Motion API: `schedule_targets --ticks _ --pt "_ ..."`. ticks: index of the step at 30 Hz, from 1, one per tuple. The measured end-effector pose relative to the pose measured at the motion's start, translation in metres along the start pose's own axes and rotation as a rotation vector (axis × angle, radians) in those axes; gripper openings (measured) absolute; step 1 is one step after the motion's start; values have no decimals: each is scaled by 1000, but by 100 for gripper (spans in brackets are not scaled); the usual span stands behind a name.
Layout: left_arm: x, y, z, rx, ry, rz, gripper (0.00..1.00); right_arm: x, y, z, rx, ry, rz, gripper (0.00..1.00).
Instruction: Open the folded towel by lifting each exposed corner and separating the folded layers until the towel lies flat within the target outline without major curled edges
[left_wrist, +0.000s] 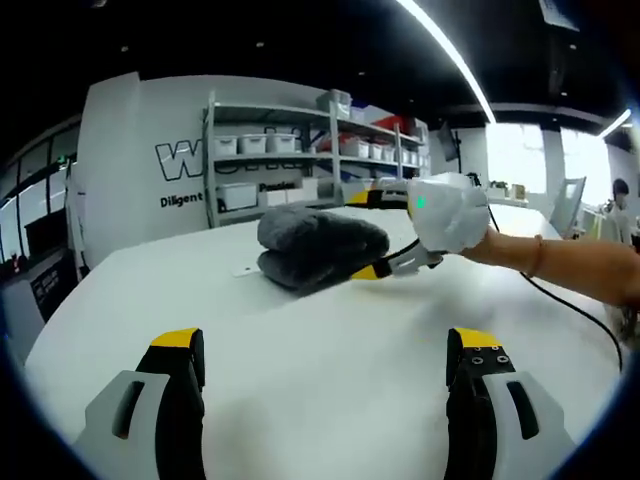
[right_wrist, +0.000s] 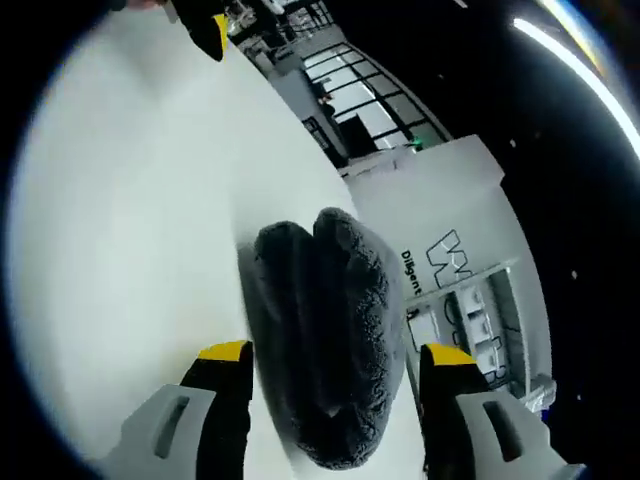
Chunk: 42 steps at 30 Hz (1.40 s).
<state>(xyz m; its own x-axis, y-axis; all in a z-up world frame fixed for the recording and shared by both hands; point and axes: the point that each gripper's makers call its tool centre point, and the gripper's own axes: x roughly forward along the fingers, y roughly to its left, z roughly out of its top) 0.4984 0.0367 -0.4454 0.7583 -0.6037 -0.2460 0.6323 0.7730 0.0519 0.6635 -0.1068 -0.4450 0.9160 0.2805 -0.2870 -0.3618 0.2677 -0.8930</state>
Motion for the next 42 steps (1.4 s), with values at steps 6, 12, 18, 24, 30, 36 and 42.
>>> schedule_targets --ticks 6,12,18,24,30,36,42 --pt "-1 1 0 -2 -3 5 99 7 2 -5 38 28 9 63" --pt "-1 -1 3 5 -8 3 99 10 1 -9 21 50 0 52" --pt "-2 0 5 2 -14 4 99 11 -2 -8 7 52 -20 36" --pt "-3 0 7 -4 -25 1 99 13 0 -8 13 39 -19 27" --pt "-1 3 2 -18 -12 6 99 10 -2 -6 21 37 -13 24" --pt "-3 2 4 -17 -18 5 99 -3 7 -3 21 22 1 23" --pt "-2 0 4 -10 -18 3 99 -14 11 -2 24 -7 15 24"
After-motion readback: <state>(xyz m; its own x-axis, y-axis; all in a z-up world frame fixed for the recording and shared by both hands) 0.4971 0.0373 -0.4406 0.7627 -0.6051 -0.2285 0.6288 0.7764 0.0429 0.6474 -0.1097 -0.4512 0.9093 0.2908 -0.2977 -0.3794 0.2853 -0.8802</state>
